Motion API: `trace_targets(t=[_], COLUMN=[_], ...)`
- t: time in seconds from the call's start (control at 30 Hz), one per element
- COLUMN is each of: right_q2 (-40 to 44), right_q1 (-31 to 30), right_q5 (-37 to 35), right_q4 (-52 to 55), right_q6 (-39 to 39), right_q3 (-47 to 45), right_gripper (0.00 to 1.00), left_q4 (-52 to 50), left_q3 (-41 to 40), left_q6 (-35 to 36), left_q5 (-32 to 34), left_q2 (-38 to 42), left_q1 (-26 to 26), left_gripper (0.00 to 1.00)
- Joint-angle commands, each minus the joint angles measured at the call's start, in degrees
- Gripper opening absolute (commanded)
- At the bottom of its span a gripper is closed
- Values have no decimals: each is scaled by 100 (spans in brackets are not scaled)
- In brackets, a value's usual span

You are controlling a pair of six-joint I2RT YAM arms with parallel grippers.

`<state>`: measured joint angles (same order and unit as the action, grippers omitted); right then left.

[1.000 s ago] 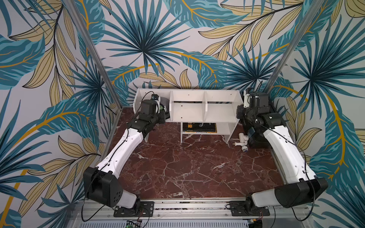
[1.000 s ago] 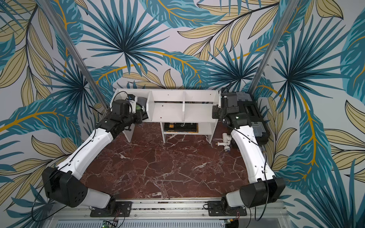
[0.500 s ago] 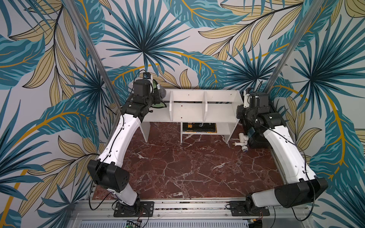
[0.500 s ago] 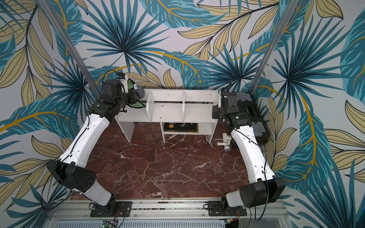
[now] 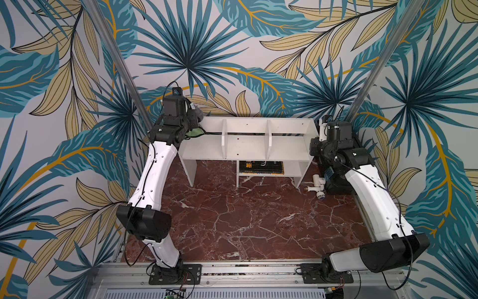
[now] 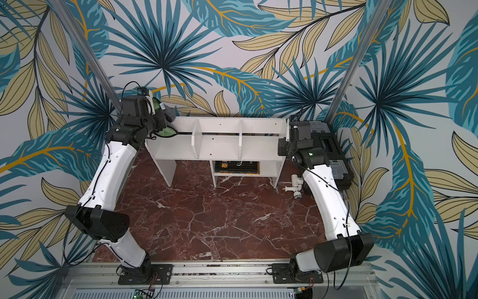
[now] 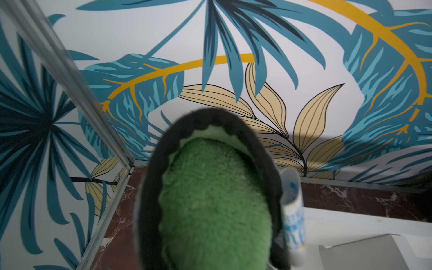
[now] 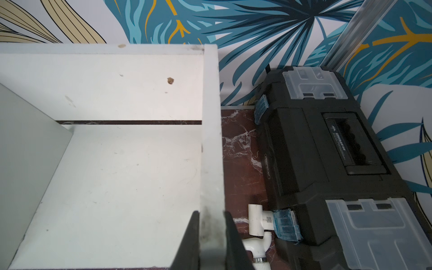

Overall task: Wipe the bookshelf clean with a cloth
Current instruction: Wipe the dust from the shelf.

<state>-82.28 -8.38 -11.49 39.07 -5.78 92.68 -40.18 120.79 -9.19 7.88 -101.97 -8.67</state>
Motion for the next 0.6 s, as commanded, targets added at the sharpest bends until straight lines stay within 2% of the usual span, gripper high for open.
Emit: trace_targets(t=[0.0, 0.2, 0.3, 0.37, 0.5, 0.57], right_q2=[63, 36, 36, 36, 33, 42], right_q1=[-84, -85, -84, -82, -80, -84], right_q5=[431, 413, 406, 420, 457, 479], right_q4=[-86, -75, -81, -95, -128, -144], right_q6=[-10, -9, -12, -18, -54, -69], right_q3=[4, 35, 30, 23, -4, -31], right_gripper=[0, 0, 0, 0, 0, 0], left_q4=[-211, -304, -489, -281, -138, -54], left_q3=[615, 791, 619, 139, -581, -970], left_q6=[309, 886, 1077, 1050, 1134, 1060], left_q5=[-466, -836, -833, -562, 527, 728], left_q2=[-228, -209, -109, 159, 589, 772], left_q1=[-461, -1060, -1194, -1195, -1131, -985], left_gripper=[0, 0, 0, 0, 0, 0])
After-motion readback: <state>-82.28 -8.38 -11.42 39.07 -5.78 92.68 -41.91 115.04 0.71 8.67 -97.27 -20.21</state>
